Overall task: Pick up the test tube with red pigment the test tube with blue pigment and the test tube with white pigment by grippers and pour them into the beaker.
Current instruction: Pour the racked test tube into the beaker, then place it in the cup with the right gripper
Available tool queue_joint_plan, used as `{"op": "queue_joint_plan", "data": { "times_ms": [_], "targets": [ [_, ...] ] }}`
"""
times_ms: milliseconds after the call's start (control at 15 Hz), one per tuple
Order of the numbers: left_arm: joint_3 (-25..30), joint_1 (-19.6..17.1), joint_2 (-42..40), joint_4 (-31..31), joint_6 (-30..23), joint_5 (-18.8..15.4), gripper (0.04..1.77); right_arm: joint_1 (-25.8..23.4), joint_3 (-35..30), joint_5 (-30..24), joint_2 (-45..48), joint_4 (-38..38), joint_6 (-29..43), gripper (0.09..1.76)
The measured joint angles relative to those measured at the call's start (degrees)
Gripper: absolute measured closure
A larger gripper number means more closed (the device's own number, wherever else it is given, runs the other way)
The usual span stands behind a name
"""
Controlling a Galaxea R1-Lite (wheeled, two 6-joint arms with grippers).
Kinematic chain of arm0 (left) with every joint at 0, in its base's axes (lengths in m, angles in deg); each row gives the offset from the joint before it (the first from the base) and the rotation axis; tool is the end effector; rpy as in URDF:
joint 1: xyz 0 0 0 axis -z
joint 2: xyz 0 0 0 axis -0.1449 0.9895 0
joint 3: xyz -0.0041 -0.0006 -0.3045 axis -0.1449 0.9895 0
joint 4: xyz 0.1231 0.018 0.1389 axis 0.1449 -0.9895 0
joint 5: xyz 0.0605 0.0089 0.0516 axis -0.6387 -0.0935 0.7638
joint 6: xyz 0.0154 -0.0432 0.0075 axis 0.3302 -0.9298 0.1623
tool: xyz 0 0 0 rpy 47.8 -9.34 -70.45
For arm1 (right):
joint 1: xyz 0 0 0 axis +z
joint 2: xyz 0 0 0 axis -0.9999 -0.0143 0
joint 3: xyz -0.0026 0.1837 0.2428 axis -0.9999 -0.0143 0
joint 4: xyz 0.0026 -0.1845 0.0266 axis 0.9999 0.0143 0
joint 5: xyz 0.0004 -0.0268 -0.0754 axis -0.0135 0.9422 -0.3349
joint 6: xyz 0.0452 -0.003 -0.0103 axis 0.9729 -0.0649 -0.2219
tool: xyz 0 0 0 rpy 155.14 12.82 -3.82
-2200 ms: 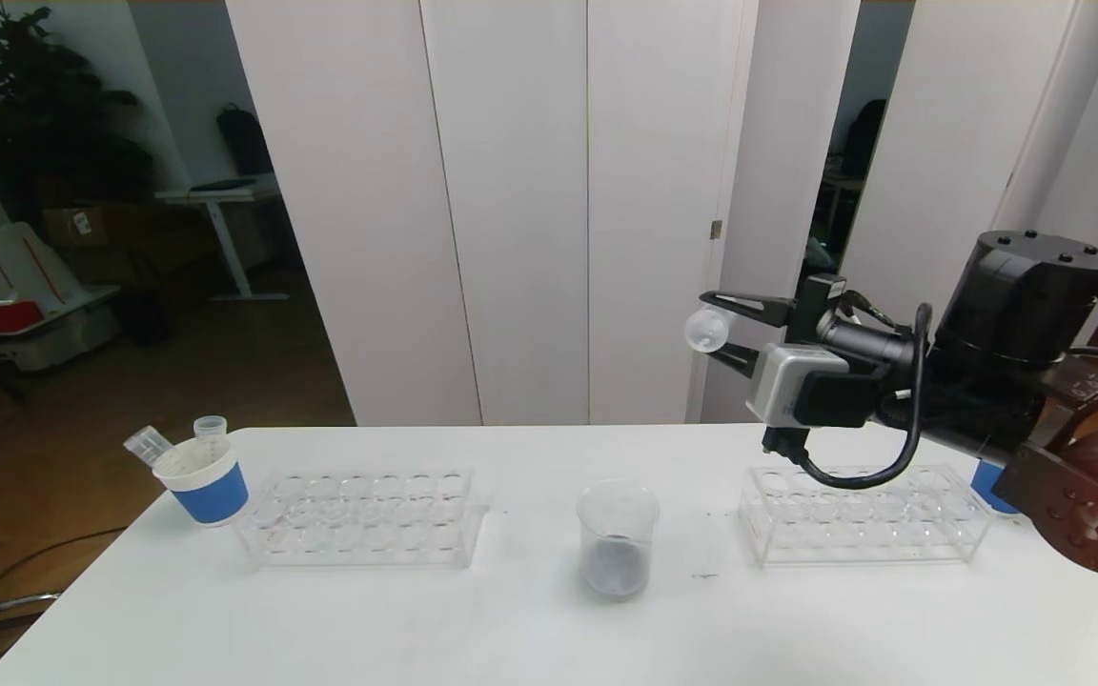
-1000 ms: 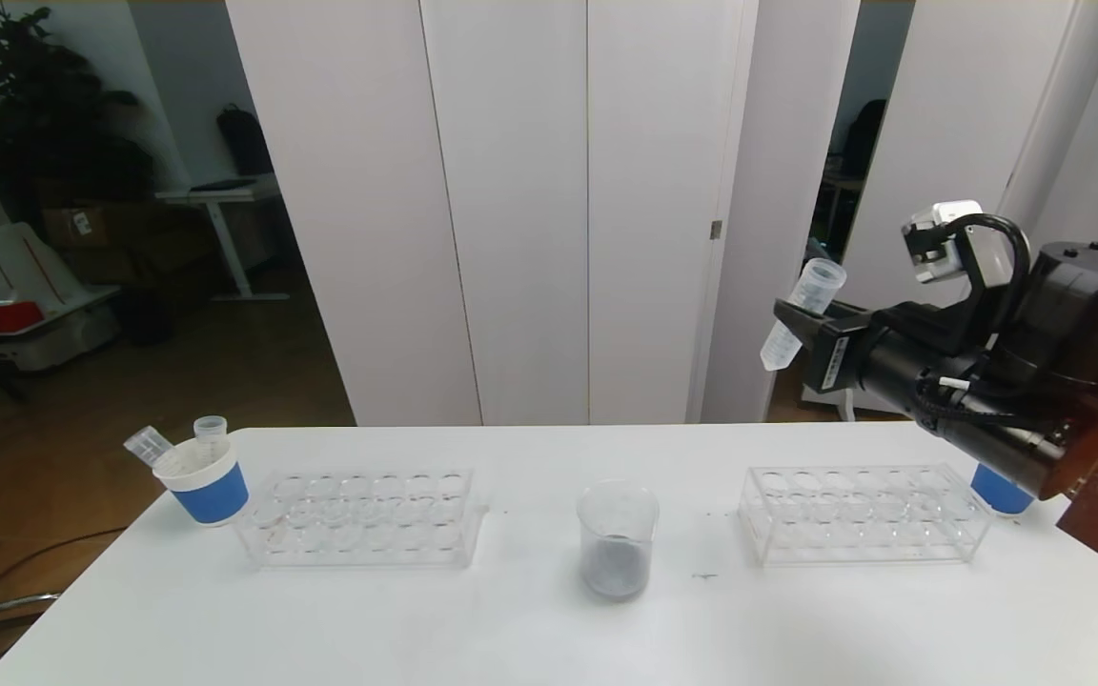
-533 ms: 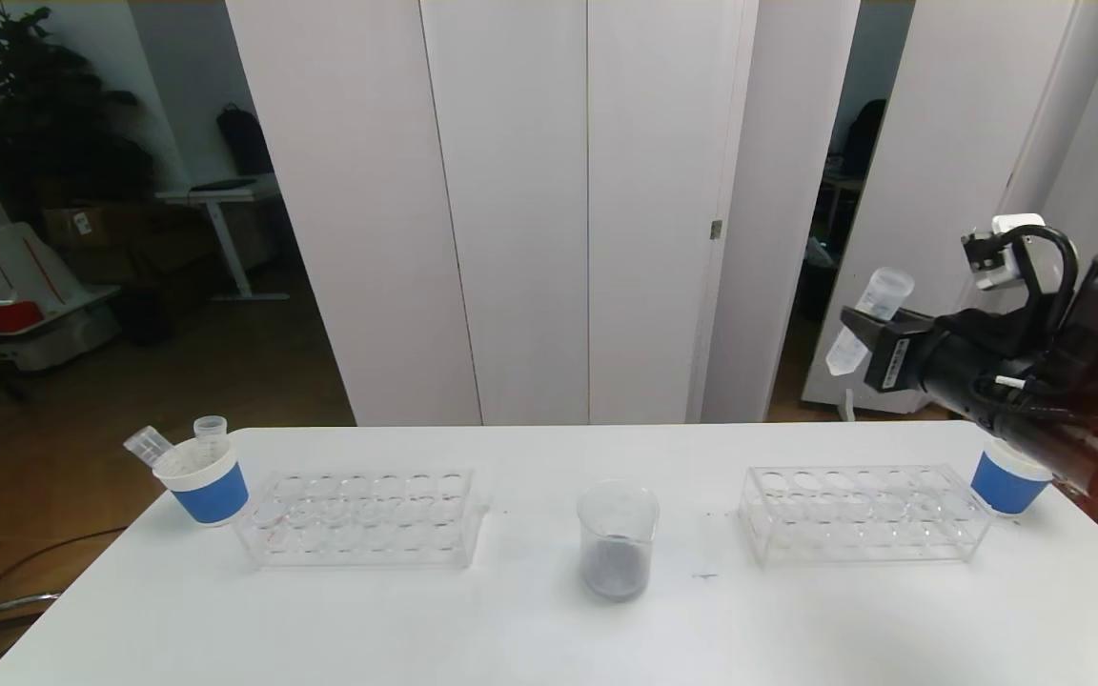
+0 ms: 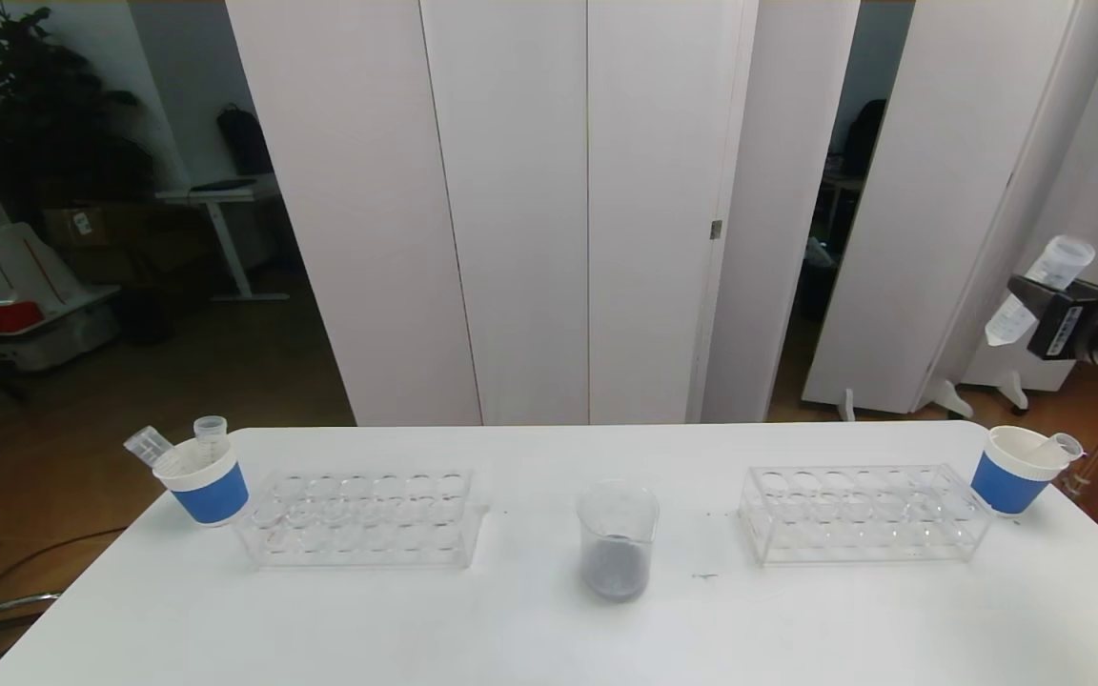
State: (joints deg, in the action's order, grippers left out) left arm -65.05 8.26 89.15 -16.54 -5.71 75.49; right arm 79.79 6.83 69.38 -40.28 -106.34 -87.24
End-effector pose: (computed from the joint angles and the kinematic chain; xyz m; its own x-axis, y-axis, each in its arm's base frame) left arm -0.0078 0.0001 0.0745 1.0000 0.0021 -0.0076 -0.0017 0.9988 0.0490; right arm 0.3082 -0.0452 0.2299 0.9982 -0.0415 0.0425 0.0432 0.9983 -0.0403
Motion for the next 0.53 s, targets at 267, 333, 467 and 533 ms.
{"op": "queue_joint_plan", "data": {
  "times_ms": [267, 333, 467, 533],
  "targets": [
    [0.0, 0.0, 0.0, 0.0, 0.0, 0.0, 0.06, -11.5, 1.0, -6.4, 0.1, -0.1, 0.1, 1.28],
    [0.0, 0.0, 0.0, 0.0, 0.0, 0.0, 0.06, -13.4, 1.2, -6.7, -0.3, -0.2, 0.1, 1.28],
    [0.0, 0.0, 0.0, 0.0, 0.0, 0.0, 0.06, -15.6, 1.2, -6.7, -1.5, -0.6, 0.6, 1.28],
    [0.0, 0.0, 0.0, 0.0, 0.0, 0.0, 0.06, -16.3, 1.0, -6.8, -2.4, -1.6, 1.0, 1.28]
  ]
}}
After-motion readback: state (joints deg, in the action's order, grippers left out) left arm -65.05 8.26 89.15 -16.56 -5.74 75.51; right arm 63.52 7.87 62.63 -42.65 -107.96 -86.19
